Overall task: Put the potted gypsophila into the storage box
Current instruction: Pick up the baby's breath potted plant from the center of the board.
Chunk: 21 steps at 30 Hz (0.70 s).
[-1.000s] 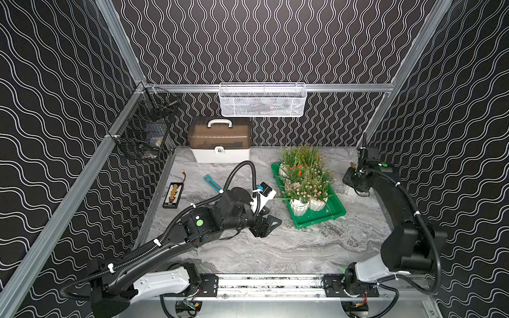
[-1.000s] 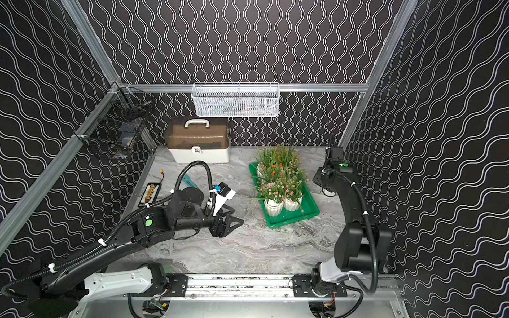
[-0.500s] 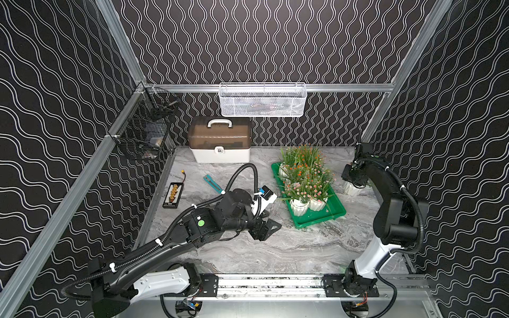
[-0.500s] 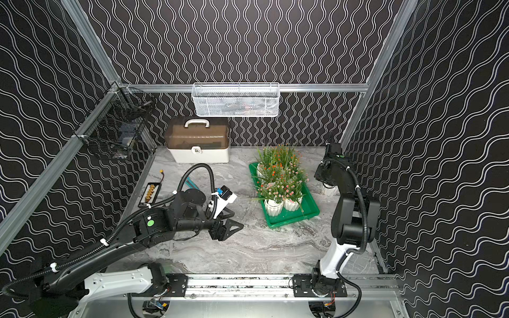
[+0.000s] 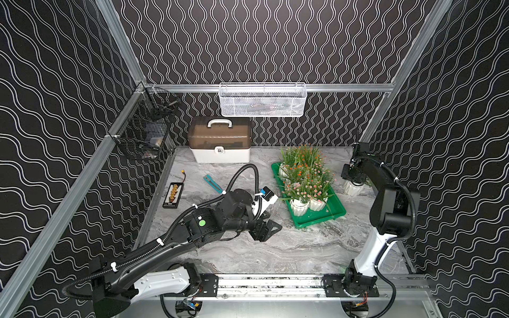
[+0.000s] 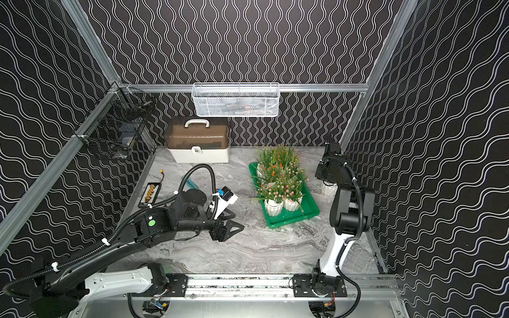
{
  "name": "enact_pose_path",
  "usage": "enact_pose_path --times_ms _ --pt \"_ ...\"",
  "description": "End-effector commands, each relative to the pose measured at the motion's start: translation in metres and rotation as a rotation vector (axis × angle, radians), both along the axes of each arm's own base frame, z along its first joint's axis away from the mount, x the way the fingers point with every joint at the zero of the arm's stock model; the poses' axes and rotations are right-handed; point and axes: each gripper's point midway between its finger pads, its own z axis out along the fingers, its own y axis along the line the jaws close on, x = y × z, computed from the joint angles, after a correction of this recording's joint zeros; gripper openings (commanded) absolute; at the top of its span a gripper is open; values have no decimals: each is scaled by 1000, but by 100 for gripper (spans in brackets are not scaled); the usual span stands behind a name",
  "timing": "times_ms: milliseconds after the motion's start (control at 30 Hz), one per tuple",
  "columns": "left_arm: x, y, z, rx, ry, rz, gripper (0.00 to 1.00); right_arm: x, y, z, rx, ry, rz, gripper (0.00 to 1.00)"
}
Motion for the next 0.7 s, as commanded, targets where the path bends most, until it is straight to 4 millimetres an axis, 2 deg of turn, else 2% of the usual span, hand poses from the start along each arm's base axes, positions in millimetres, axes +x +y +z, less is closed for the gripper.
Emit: enact_pose_path --times_ms 0,267,400,433,567,667 --pt "2 0 5 -14 -24 1 71 4 0 -3 3 2 13 38" --pt "3 5 4 -6 -32 22 71 6 -2 -15 -6 37 15 37" --pt "3 5 3 -4 -28 19 71 7 -2 -14 -9 39 21 33" --pt "2 5 2 -4 -26 19 71 6 -2 -27 -5 68 22 33" --pt "2 5 3 -7 -25 18 71 6 0 -33 2 75 32 32" --pt "2 5 2 -6 -24 19 71 5 1 -37 14 88 33 27"
